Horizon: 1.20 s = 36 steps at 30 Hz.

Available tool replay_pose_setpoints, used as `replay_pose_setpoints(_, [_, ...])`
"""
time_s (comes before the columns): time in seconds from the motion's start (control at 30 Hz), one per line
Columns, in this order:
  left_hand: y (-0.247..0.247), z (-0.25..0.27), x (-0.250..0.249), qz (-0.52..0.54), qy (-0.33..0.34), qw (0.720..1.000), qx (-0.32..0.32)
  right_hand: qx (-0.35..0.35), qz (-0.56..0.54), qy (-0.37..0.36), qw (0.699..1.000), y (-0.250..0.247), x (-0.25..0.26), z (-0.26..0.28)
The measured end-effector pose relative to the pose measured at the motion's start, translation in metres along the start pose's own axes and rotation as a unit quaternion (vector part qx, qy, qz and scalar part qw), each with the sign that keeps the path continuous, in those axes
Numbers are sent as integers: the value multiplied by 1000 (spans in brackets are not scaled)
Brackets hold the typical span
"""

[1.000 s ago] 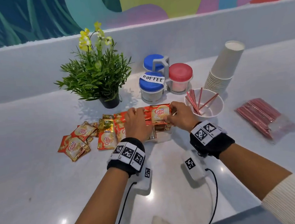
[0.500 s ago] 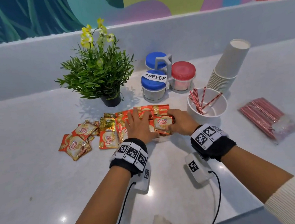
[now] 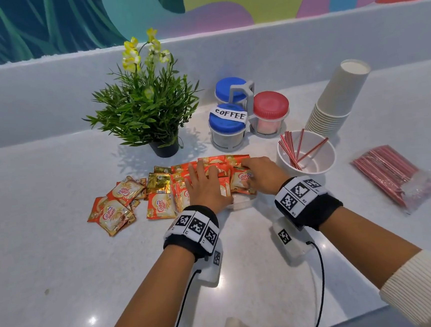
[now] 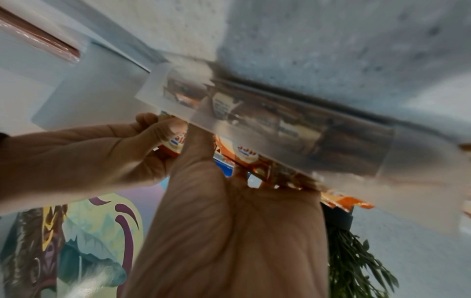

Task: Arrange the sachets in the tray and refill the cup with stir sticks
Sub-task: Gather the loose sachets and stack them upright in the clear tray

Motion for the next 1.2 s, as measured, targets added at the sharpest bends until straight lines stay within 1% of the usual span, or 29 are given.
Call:
replay_pose_setpoints(0.1, [0,1,0,6,-2,1000,1,-25,13,-9,1000,-3,3,-4])
replay_pose_setpoints(0.27, [-1,2,0,12,-1,1000,-2,23,67,-28,997,1,4,-8])
replay_pose_setpoints(0.33, [-1,1,0,8,-6,1000,-1,7,68,-26,997,-2,3,-11])
replay_pose_setpoints(0.4, [-1,2,-1,8,-11,1000,-6,-27,72,-23,997,-6,4,-12])
replay_pose_setpoints(0.47, [-1,3,-1,14,-11,1000,-15,-54,92,-26,994,-8,7,-11])
replay_pose_setpoints(0.5, [-1,3,-2,16,-10,1000,-21,-56,106,-31,992,-7,9,-10])
replay_pose_setpoints(0.6, [1,4,-2,21,-7,999,-29,-24,135,-46,989,-1,10,-10])
replay_pose_setpoints(0.67, [2,3,-2,27,-3,999,-27,-12,134,-53,989,1,10,-9])
replay_pose_setpoints(0.9, [5,4,0,9,0,1000,7,-18,134,-79,988,0,14,-8])
replay_pose_setpoints(1.0, [5,5,0,11,2,1000,10,-5,149,-95,984,1,14,-8])
replay_pose_setpoints(1.1, [5,6,0,16,5,1000,11,3,152,-94,984,1,14,-8])
replay_pose_setpoints(1.2, [-1,9,0,32,12,999,9,-6,152,-97,984,-2,16,-8])
Point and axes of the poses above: each hand's wrist, its own z-axis away from the middle knuckle, its own y-axis out of the palm, x = y × z, the point moved 5 cm from there along -z, towards the middle knuckle, and after that the axes turned 8 degrees about z, right-handed, at the moved point
